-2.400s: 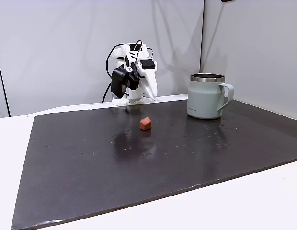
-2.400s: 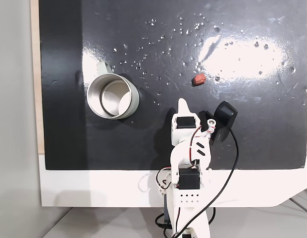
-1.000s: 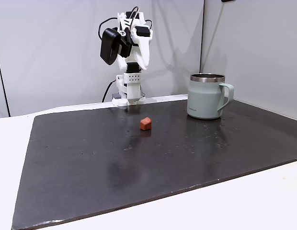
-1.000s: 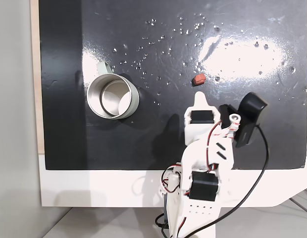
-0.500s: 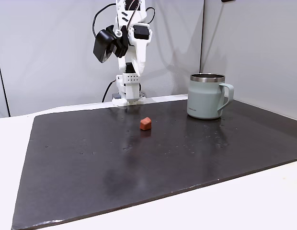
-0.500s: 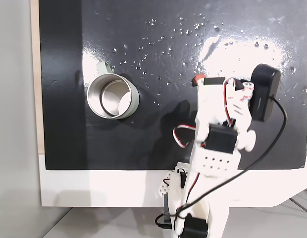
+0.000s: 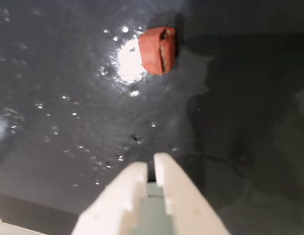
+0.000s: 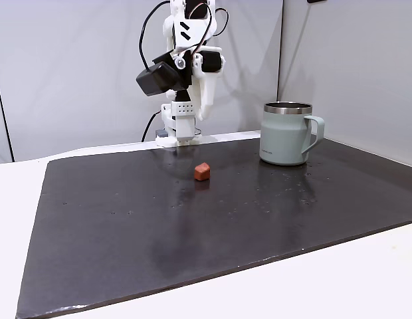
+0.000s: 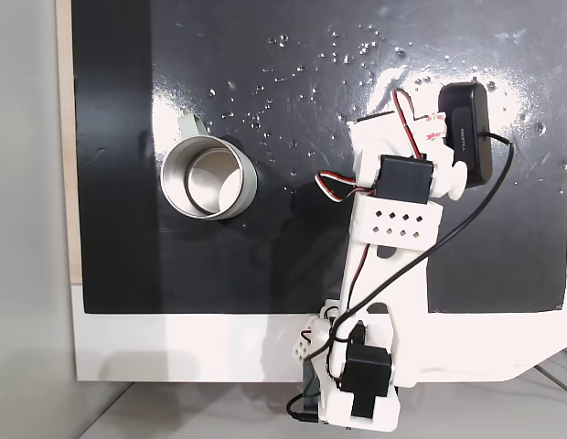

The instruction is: Grasp a cube and put it in the cup.

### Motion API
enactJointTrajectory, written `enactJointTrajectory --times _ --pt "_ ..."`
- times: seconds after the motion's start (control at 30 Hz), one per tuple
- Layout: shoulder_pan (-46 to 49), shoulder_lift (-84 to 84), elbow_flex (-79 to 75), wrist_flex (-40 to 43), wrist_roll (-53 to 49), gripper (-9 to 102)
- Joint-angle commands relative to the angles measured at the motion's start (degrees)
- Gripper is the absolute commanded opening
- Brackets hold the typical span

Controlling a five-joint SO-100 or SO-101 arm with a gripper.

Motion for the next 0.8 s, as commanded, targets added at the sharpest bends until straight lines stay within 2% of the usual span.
enactJointTrajectory --times 0.0,0.2,0.47,0.67,0.77 --pt "-0.79 -0.88 -5.71 2.55 -2.46 0" --pt "-1.49 -5.45 -10.02 7.56 -6.77 0" --pt "-1.14 -6.59 -10.99 8.17 -7.82 0" --pt "0.62 -8.61 -10.99 8.00 -7.47 19" --pt "1.76 -9.14 -10.99 7.82 -7.56 24"
